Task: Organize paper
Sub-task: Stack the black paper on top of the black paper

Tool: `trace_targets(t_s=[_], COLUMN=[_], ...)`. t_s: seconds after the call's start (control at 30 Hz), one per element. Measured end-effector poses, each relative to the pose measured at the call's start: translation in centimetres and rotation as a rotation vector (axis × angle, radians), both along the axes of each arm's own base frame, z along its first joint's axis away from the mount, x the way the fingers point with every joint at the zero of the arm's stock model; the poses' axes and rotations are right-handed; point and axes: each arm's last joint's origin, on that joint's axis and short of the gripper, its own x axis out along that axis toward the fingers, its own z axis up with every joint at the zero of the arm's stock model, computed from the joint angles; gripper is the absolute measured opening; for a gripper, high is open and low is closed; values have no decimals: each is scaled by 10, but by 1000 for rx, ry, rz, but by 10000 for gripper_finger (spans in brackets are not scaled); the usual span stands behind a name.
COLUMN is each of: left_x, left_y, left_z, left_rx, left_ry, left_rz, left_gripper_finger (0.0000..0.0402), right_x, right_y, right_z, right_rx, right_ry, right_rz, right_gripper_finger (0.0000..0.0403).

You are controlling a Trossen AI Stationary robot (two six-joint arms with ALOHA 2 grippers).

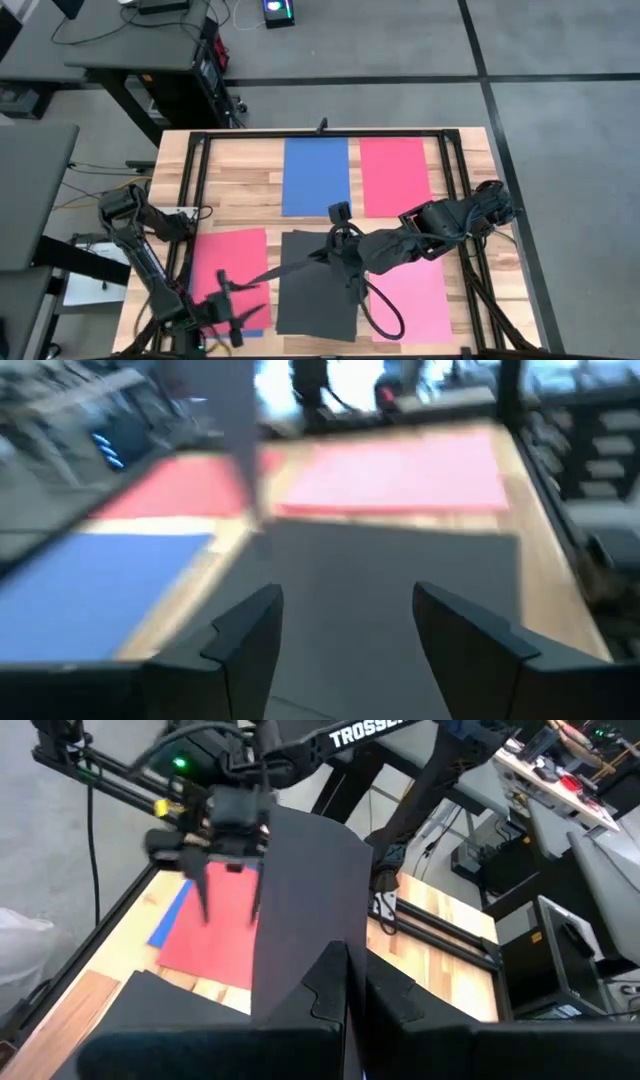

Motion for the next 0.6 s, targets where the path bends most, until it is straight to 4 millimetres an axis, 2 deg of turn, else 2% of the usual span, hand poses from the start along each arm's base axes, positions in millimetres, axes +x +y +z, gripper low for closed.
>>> trace_targets(t_s=[0.1,0.27,0.43,0.6], left_x=[-23,-43,-42,-22], left_y=[6,31,36,27], left_z=[0,-31,-42,-42], left_rx=[14,-117,-192,-321], left_ry=[-130,-225,-250,-48], left_rz=[44,57,74,31], left_gripper_finger=[207,207,204,201], right_x=[-5,-10,-10,-10], right_y=[1,-1,-2,-3], right_z=[5,11,12,12], right_rx=[-6,-2,-1,0], right_ry=[-15,-43,-46,-48], right_rz=[-3,-12,-15,-17], right_gripper_finger=[0,0,0,0])
